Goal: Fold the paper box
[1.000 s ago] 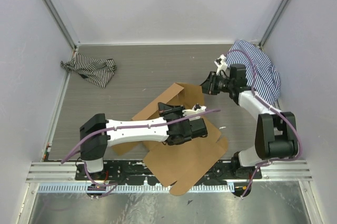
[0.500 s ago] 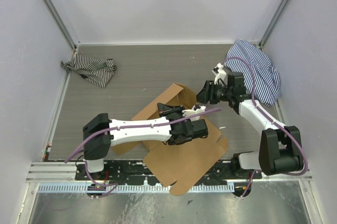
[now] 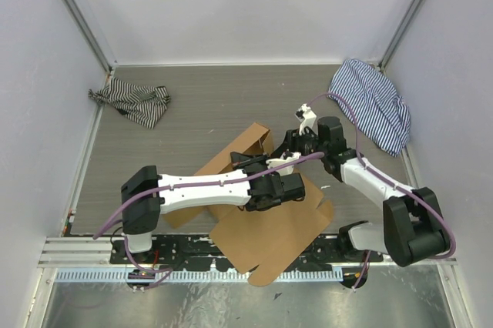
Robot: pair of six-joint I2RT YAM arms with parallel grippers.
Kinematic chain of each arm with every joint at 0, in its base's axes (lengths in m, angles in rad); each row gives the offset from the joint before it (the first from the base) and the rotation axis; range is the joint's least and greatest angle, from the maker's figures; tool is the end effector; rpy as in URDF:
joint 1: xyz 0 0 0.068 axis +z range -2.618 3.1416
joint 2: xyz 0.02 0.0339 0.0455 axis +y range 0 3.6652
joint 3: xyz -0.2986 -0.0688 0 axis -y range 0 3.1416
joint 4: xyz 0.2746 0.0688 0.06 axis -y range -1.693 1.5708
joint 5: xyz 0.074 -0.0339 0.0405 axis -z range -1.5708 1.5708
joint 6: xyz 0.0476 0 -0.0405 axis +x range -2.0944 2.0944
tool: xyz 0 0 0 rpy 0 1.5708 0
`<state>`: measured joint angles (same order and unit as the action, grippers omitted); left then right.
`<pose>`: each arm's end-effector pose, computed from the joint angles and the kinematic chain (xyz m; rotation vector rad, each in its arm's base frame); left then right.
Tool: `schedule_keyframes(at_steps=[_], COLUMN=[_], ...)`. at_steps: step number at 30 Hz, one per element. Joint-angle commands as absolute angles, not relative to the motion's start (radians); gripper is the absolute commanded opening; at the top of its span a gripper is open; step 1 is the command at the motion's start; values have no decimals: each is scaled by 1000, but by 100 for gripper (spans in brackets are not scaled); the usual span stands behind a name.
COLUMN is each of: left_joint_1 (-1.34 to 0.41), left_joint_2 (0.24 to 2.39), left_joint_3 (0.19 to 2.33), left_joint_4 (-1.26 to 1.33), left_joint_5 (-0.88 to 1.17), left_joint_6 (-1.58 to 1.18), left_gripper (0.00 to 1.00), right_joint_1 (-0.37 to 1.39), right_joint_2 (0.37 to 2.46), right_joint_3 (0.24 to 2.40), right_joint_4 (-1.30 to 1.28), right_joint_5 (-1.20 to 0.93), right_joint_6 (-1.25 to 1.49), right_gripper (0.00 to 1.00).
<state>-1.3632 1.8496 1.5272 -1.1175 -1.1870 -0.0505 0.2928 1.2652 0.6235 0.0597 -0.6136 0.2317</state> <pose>0.1243 -0.3761 0.2794 1.2016 1.7114 0.9828 0.2605 0.1072 0.2199 -0.4337 2.1428 0.9606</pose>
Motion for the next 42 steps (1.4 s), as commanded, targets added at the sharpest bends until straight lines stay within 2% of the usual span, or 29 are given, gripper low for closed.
schedule_keyframes(at_steps=[1, 10, 15, 28, 33, 39, 42], left_joint_1=[-1370, -1371, -1371, -1371, -1371, -1373, -1376], left_joint_2=[1854, 1856, 1855, 1878, 1876, 1866, 1864], left_joint_3=[1558, 1543, 1544, 1562, 1567, 1564, 1559], left_joint_4=[-1118, -1101, -1095, -1102, -1107, -1121, -1127], left_joint_5=[-1140, -1129, -1126, -1126, -1131, -1132, -1131], left_joint_6=[-88, -88, -83, -75, -76, -90, -98], left_gripper=[0, 0, 0, 0, 0, 0, 0], right_joint_1=[296, 331, 350, 351, 348, 344, 344], right_joint_2=[1290, 1367, 1380, 1278, 1305, 1328, 1316], right_joint_3=[591, 553, 554, 670, 712, 719, 700], right_joint_4=[293, 545, 594, 199, 135, 110, 105], right_joint_5=[-616, -707, -703, -632, -632, -695, -674], right_joint_6=[228, 219, 199, 59, 23, -1, -7], right_gripper=[58, 59, 57, 62, 64, 76, 85])
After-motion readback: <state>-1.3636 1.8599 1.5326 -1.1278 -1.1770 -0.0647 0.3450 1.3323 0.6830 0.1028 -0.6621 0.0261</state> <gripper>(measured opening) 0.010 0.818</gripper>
